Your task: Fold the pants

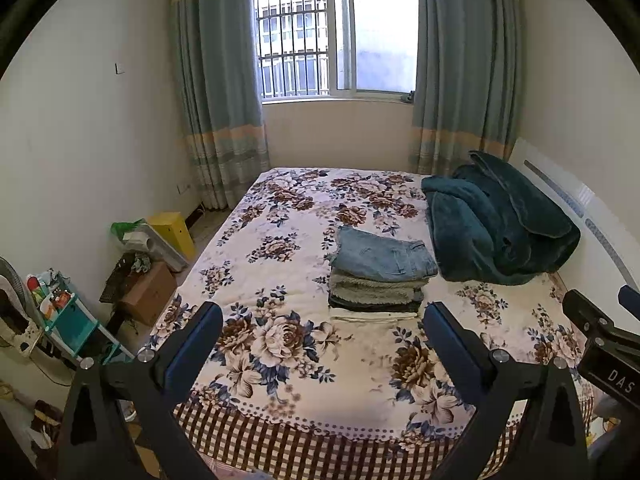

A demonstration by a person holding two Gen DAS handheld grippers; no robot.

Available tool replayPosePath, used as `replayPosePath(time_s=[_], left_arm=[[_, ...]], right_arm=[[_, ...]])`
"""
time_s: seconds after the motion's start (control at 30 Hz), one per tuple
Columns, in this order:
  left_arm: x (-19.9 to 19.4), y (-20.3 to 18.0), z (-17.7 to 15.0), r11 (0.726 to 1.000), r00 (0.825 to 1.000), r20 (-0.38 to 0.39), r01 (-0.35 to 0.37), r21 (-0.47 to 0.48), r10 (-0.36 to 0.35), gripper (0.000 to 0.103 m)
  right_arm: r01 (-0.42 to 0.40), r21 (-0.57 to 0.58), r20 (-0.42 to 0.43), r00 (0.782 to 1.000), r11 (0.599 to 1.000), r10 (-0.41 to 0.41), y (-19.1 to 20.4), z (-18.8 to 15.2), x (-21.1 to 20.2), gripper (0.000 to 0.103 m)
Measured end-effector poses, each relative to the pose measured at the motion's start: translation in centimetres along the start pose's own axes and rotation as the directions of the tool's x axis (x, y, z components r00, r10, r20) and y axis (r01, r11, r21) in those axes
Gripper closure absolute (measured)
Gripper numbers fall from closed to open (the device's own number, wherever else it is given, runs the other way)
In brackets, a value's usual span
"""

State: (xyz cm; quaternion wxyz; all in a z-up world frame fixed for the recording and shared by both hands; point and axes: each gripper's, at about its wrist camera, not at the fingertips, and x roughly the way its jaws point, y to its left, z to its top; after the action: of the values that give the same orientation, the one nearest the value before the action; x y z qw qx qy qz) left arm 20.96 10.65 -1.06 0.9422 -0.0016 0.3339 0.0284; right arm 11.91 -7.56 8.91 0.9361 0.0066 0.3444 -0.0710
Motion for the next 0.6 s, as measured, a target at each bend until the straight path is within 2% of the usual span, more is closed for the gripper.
replayPosePath(time_s=[0.6], left_arm=[[0.9, -0.6, 0.6, 1.0, 1.0, -0.018, 0.025, -0.015, -0.025, 0.0]], right_arm=[[-0.025, -0.001, -0.018, 1.0, 1.0, 0.025, -0.4, 1.0, 1.5, 0.0]])
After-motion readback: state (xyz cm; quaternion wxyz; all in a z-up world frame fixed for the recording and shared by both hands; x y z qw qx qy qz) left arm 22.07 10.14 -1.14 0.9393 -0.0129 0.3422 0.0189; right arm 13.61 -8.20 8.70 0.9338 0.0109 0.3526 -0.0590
